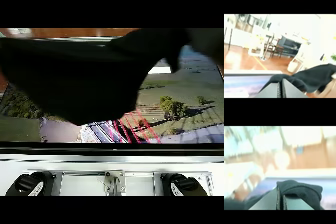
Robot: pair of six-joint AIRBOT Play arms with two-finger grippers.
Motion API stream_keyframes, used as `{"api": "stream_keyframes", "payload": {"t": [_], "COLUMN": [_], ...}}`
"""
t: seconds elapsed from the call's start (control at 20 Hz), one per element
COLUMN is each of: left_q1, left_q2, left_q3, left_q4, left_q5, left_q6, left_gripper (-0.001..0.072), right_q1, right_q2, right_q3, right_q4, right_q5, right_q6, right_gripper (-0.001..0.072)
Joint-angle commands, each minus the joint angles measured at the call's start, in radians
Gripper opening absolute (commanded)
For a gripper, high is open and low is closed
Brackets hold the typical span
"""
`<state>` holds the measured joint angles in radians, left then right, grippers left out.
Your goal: Fold the shirts.
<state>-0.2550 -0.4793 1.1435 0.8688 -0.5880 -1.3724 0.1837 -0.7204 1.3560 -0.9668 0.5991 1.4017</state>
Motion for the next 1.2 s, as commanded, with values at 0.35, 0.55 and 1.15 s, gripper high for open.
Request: {"api": "stream_keyframes", "payload": {"t": [0.35, 0.55, 1.15], "left_q1": [0.055, 0.055, 0.055], "left_q2": [0.058, 0.051, -0.374], "left_q3": [0.242, 0.270, 0.015], "left_q4": [0.597, 0.598, 0.599], "left_q5": [-0.554, -0.589, -0.266], "left_q6": [-0.349, -0.324, -0.328], "left_gripper": [0.0042, 0.0042, 0.0044], "right_q1": [0.000, 0.000, 0.000], "right_q2": [0.250, 0.250, -0.376], "right_q3": [0.016, 0.016, 0.015], "right_q4": [-0.372, -0.448, -0.440], "right_q5": [0.172, 0.289, 0.132], "right_q6": [0.090, 0.138, 0.246], "right_gripper": [0.0066, 0.0066, 0.0067]}}
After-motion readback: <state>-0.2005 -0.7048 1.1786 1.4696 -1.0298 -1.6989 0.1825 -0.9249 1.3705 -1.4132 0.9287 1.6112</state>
